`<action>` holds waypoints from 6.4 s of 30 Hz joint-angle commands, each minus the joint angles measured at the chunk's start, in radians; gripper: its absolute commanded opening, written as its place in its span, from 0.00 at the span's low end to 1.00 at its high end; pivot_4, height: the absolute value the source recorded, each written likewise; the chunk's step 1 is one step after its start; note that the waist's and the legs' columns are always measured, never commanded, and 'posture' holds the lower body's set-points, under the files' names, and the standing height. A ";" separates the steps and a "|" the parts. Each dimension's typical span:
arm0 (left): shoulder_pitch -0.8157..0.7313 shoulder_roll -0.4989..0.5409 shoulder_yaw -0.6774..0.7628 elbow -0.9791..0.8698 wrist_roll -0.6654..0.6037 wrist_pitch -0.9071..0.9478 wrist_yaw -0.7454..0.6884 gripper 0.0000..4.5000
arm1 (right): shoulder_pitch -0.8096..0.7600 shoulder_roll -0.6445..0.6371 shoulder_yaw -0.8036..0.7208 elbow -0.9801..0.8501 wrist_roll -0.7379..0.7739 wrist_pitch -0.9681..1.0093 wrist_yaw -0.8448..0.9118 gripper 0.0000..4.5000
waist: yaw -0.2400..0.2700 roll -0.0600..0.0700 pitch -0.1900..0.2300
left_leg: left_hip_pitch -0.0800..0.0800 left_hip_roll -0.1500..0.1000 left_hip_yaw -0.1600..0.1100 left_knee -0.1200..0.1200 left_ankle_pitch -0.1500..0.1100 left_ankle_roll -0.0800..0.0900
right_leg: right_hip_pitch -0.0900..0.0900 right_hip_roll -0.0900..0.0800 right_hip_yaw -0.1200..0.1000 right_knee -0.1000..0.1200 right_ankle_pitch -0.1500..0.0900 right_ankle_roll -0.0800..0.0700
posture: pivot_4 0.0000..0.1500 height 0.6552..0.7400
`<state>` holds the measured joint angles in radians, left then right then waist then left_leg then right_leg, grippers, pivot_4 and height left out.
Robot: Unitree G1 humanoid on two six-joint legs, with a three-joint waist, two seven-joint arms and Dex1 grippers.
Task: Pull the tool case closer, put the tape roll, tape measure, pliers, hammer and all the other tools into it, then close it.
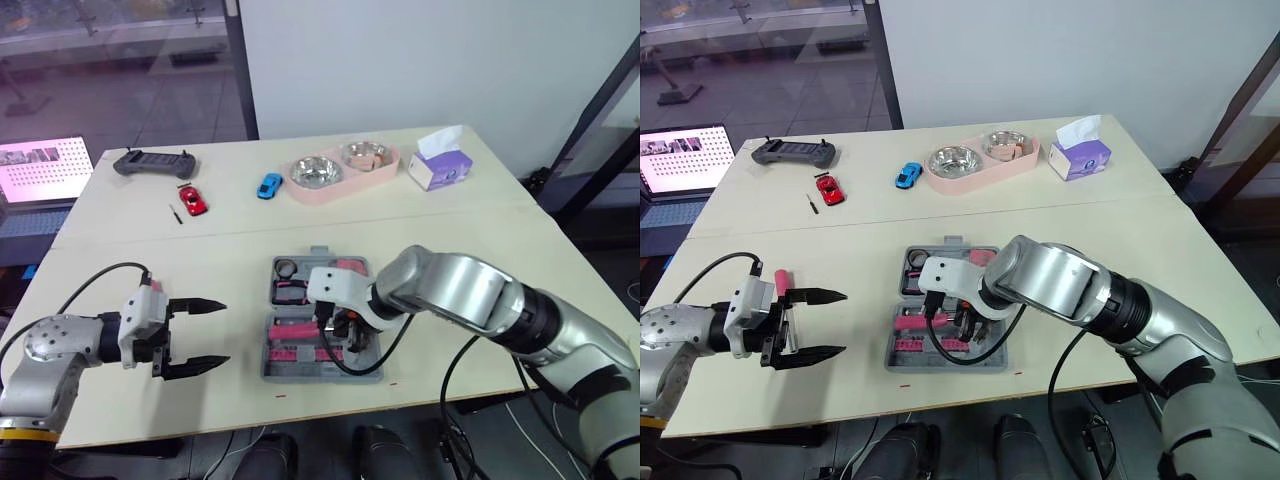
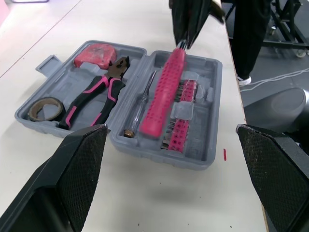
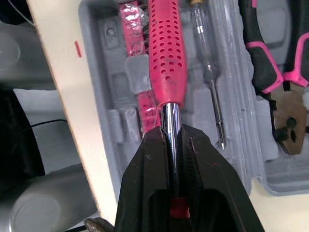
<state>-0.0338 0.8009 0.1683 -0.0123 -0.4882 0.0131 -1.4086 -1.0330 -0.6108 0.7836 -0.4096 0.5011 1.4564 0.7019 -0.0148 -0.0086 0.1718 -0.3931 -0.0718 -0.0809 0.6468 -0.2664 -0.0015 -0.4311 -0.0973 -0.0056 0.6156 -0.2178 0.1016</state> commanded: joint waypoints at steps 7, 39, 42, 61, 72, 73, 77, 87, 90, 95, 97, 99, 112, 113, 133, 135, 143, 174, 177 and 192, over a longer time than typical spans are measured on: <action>-0.007 -0.003 -0.004 -0.035 -0.009 0.001 0.012 1.00 | -0.005 0.001 0.038 0.037 -0.053 -0.078 0.024 0.01 | 0.000 0.000 0.000 | 0.000 0.000 0.000 0.000 0.000 0.000 | 0.000 0.000 0.000 0.000 0.000 0.000 | 1.00 1.00; 0.041 -0.016 0.004 -0.104 -0.023 0.035 0.054 1.00 | 0.109 0.049 0.064 0.211 -0.243 -0.258 0.075 0.01 | -0.001 0.000 0.000 | 0.001 0.000 0.000 0.000 0.000 0.000 | 0.000 0.001 -0.001 0.001 0.000 0.000 | 1.00 1.00; 0.042 -0.017 0.006 -0.104 -0.023 0.036 0.053 1.00 | 0.111 0.052 0.051 0.210 -0.245 -0.253 0.081 0.01 | -0.001 0.000 0.000 | 0.001 0.000 0.000 0.000 0.000 0.000 | 0.000 0.001 -0.001 0.001 0.000 0.000 | 1.00 1.00; 0.046 -0.020 0.004 -0.112 -0.024 0.043 0.055 1.00 | 0.137 0.069 0.013 0.208 -0.261 -0.244 0.063 0.40 | 0.000 0.000 0.000 | 0.001 0.000 0.000 0.000 0.000 0.000 | 0.000 0.001 -0.001 0.001 0.000 0.000 | 1.00 1.00; 0.051 -0.022 0.004 -0.121 -0.028 0.049 0.057 1.00 | 0.136 0.085 -0.038 0.179 -0.257 -0.230 0.065 0.84 | 0.001 0.000 0.000 | 0.001 0.000 0.000 0.000 0.000 0.000 | 0.000 0.001 -0.001 0.001 0.000 0.000 | 1.00 1.00; 0.050 -0.022 0.003 -0.121 -0.028 0.049 0.057 1.00 | 0.139 0.087 -0.044 0.176 -0.256 -0.228 0.064 0.84 | 0.001 0.000 0.000 | 0.001 0.000 0.000 0.000 0.000 0.000 | 0.000 0.001 -0.001 0.001 0.000 0.000 | 1.00 1.00; 0.049 -0.021 0.005 -0.119 -0.028 0.050 0.057 1.00 | 0.166 0.093 -0.092 0.133 -0.244 -0.216 0.048 0.78 | 0.001 0.000 0.000 | 0.001 0.000 0.000 0.000 0.000 0.000 | 0.000 0.001 -0.001 0.001 0.000 0.000 | 1.00 1.00; 0.032 -0.023 -0.002 -0.104 -0.023 0.051 0.056 1.00 | 0.274 0.132 -0.149 0.077 -0.243 -0.253 -0.005 0.01 | 0.001 0.000 0.000 | 0.001 0.000 0.000 0.000 0.000 0.000 | 0.001 0.001 -0.001 0.000 0.000 0.000 | 1.00 1.00; 0.025 -0.024 -0.004 -0.099 -0.021 0.051 0.054 1.00 | 0.290 0.154 -0.149 0.112 -0.261 -0.277 -0.029 0.01 | 0.000 0.000 0.000 | 0.001 0.000 0.000 0.000 0.000 0.000 | 0.000 0.001 -0.001 0.000 0.000 0.000 | 1.00 1.00; 0.017 -0.024 -0.006 -0.091 -0.015 0.048 0.053 1.00 | 0.306 0.173 -0.135 0.147 -0.268 -0.291 -0.035 0.01 | 0.001 0.000 0.000 | 0.001 0.000 0.000 0.000 0.000 0.000 | 0.001 0.001 -0.001 0.000 0.000 0.000 | 1.00 1.00; 0.016 -0.024 -0.007 -0.091 -0.015 0.048 0.055 1.00 | 0.319 0.180 -0.125 0.160 -0.271 -0.292 -0.039 0.01 | 0.001 0.000 0.000 | 0.001 0.000 0.000 0.000 0.000 0.000 | 0.001 0.001 -0.001 0.000 0.000 0.000 | 1.00 1.00; 0.014 -0.024 -0.008 -0.090 -0.015 0.049 0.055 1.00 | 0.329 0.189 -0.120 0.178 -0.278 -0.294 -0.046 0.01 | 0.000 0.000 0.000 | 0.001 0.000 0.000 0.000 0.000 0.000 | 0.001 0.001 -0.001 0.000 0.000 0.000 | 1.00 1.00; 0.019 -0.019 -0.008 -0.103 -0.021 0.052 0.064 1.00 | 0.394 0.189 -0.063 0.282 -0.321 -0.239 -0.075 0.01 | 0.002 0.000 -0.003 | 0.003 0.000 0.000 0.000 0.000 0.000 | 0.003 0.001 -0.001 0.000 0.000 0.000 | 1.00 1.00; 0.019 -0.019 -0.008 -0.103 -0.021 0.051 0.064 1.00 | 0.403 0.189 -0.055 0.290 -0.325 -0.243 -0.075 0.01 | 0.003 0.000 -0.004 | 0.003 0.000 0.000 0.000 0.000 0.000 | 0.003 0.001 -0.001 0.000 0.000 0.000 | 1.00 1.00; 0.041 -0.013 0.024 -0.097 -0.034 0.062 0.079 1.00 | 0.472 0.257 -0.322 0.194 -0.315 -0.503 -0.092 0.01 | -0.002 -0.009 -0.031 | 0.033 0.001 -0.003 -0.015 -0.001 -0.001 | 0.024 0.000 0.000 -0.003 -0.015 -0.005 | 1.00 1.00; 0.053 -0.011 0.039 -0.092 -0.036 0.065 0.088 1.00 | 0.487 0.220 -0.412 0.069 -0.271 -0.518 -0.059 0.01 | -0.001 -0.002 -0.025 | 0.020 0.000 -0.003 -0.013 0.000 -0.003 | 0.016 0.000 0.000 0.000 -0.012 -0.007 | 1.00 1.00; 0.181 0.009 0.195 -0.014 -0.015 0.039 0.145 1.00 | 0.865 -0.111 -0.917 -0.269 -0.130 -0.542 0.097 0.01 | 0.022 -0.002 -0.023 | 0.002 -0.001 -0.004 -0.015 0.000 -0.002 | 0.000 0.000 -0.001 -0.004 -0.007 -0.001 | 1.00 1.00; 0.268 0.037 0.444 0.516 0.039 -0.155 0.278 1.00 | 1.463 -0.084 -1.531 -0.070 0.004 -0.896 0.080 0.99 | 0.023 -0.003 -0.013 | 0.006 0.004 0.004 -0.009 -0.003 -0.001 | 0.005 -0.004 0.000 -0.005 -0.010 -0.006 | 1.00 1.00; 0.277 -0.062 0.431 0.338 0.019 -0.053 0.409 1.00 | 1.401 -0.086 -1.493 -0.162 0.073 -0.808 0.026 0.99 | 0.027 -0.006 -0.013 | 0.006 0.004 0.005 -0.007 -0.003 -0.001 | 0.005 -0.005 0.000 -0.003 -0.010 -0.005 | 1.00 1.00; 0.035 -0.414 0.222 -0.134 0.170 0.589 1.296 1.00 | 1.052 -0.109 -0.989 -0.352 0.154 -0.647 -0.099 0.99 | 0.029 -0.011 -0.010 | 0.002 0.001 0.001 0.002 -0.003 0.000 | 0.006 -0.001 -0.003 -0.002 -0.005 0.001 | 1.00 1.00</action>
<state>0.0090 0.3883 0.3951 -0.1358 -0.3514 0.5799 -0.1653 0.0337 -0.7134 -0.2125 -0.7518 0.6653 0.8355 0.5969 0.0142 -0.0196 0.1617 -0.3907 -0.0708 -0.0795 0.6484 -0.2693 -0.0016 -0.4247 -0.0978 -0.0081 0.6135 -0.2232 0.1030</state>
